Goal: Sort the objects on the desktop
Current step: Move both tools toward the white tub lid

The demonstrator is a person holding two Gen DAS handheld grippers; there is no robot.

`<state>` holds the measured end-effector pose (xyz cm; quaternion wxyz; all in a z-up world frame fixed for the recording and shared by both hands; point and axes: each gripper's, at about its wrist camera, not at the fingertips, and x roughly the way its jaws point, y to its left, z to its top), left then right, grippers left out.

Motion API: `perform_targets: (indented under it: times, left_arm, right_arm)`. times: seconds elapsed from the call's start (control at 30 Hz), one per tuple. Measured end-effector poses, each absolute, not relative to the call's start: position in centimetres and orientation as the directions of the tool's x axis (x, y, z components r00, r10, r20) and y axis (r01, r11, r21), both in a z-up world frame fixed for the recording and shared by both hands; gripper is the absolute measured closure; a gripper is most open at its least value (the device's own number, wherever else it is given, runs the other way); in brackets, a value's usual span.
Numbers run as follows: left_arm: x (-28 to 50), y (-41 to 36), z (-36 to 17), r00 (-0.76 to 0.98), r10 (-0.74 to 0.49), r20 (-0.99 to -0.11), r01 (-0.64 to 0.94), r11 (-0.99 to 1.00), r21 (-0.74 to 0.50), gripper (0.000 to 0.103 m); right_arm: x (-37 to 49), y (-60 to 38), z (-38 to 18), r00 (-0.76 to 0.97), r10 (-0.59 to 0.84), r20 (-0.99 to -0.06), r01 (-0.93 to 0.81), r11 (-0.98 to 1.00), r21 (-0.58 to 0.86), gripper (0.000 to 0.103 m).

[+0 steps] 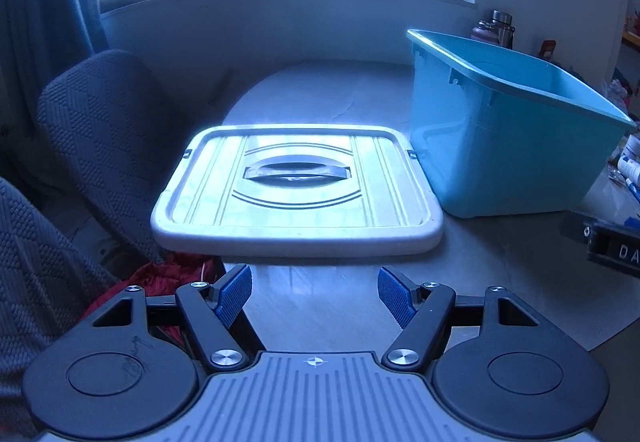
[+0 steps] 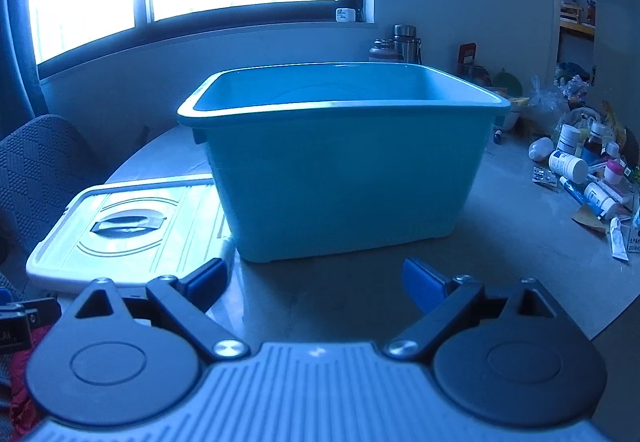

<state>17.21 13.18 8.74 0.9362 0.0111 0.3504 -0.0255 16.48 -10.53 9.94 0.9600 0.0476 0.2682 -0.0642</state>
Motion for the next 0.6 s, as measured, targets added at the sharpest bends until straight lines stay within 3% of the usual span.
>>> perform_targets:
  times: [0.6]
  left_arm:
    - [19.8, 18.1, 8.0, 0.725, -0.089, -0.683, 0.115, 0.993, -0.007, 0.031]
  right_arm:
    - [17.8, -6.1, 9.9, 0.832, -0.142, -0.536, 0.212, 0.975, 0.071, 0.008]
